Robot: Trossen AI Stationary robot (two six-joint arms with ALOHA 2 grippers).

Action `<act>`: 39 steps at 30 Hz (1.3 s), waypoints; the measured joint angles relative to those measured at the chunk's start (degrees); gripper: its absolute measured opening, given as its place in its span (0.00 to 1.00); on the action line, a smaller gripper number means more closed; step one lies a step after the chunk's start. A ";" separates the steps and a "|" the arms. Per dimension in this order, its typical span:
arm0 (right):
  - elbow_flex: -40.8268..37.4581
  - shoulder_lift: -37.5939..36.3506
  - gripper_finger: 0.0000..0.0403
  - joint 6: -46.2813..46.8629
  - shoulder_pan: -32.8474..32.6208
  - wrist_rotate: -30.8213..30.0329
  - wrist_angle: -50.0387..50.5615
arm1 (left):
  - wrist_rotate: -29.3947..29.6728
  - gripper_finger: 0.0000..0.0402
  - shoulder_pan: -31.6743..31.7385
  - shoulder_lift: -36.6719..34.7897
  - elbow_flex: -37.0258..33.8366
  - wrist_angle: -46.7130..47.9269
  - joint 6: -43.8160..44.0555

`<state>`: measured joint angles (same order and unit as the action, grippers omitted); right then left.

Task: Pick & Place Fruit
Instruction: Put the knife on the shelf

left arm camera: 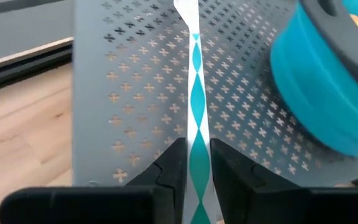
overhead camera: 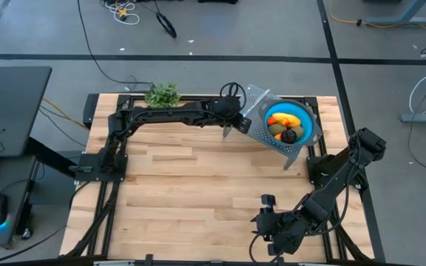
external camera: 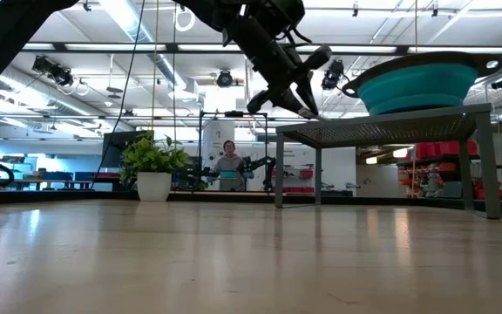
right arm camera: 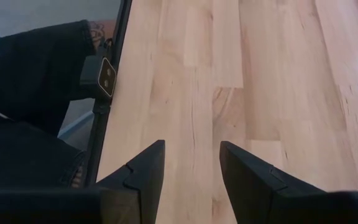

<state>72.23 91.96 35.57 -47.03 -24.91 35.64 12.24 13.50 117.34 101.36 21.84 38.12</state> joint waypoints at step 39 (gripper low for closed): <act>0.00 0.00 0.41 -0.50 0.00 1.51 0.13 | 0.58 0.26 -0.28 -0.13 0.00 1.17 -16.58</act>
<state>72.23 91.96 35.07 -47.03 -23.40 35.77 12.82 13.22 117.21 101.36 23.01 21.54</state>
